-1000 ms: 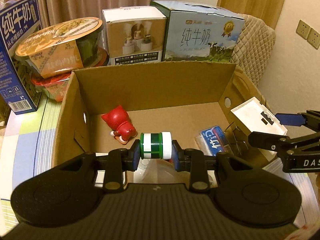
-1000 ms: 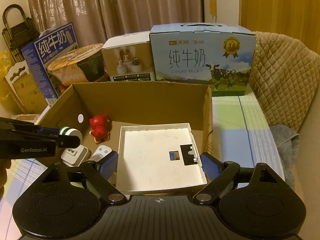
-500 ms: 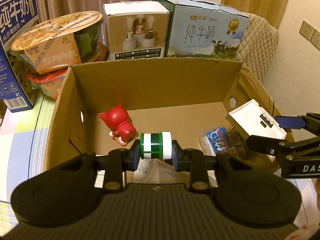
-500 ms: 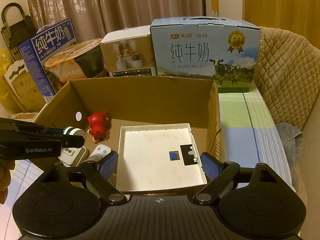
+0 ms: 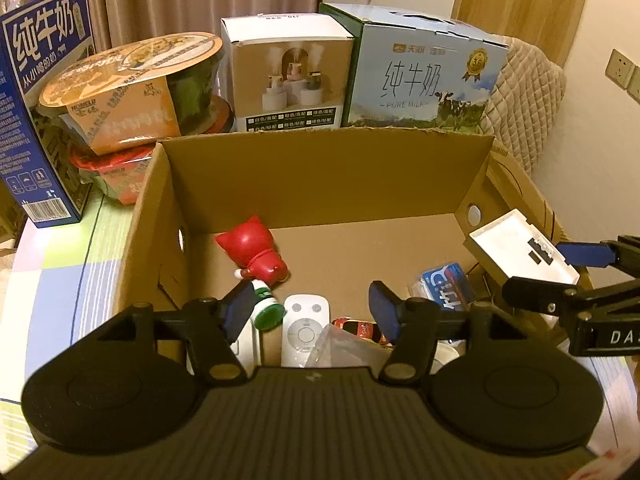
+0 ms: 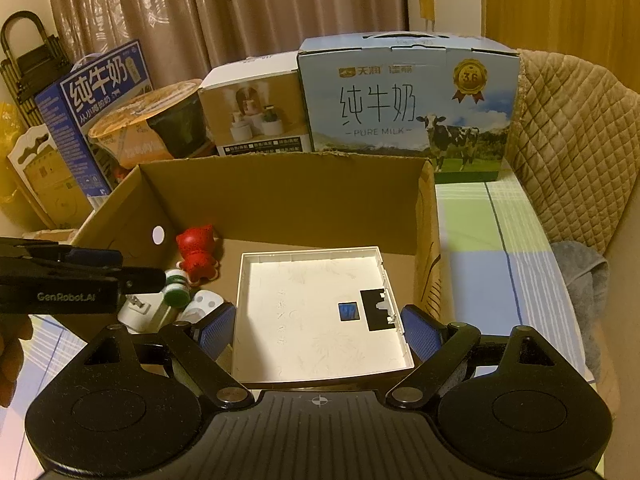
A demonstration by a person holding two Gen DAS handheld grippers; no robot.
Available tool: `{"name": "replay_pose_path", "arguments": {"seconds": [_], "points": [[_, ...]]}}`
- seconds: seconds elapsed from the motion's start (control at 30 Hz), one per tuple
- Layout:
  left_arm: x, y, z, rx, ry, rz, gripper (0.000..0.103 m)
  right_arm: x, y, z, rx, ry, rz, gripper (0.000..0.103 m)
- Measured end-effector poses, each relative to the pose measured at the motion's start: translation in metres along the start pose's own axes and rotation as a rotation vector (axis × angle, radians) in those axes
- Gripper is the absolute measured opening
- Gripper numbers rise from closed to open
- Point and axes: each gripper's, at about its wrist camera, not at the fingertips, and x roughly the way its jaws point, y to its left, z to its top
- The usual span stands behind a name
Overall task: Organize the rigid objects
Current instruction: 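Lower the white plate into the box and open the right gripper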
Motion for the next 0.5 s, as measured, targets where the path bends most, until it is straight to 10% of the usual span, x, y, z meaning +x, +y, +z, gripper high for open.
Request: {"name": "replay_pose_path", "arguments": {"seconds": [0.5], "points": [[-0.014, 0.002, 0.001, 0.026, -0.016, 0.01, 0.059, -0.007, 0.01, 0.006, -0.006, -0.008, 0.006, 0.085]]}}
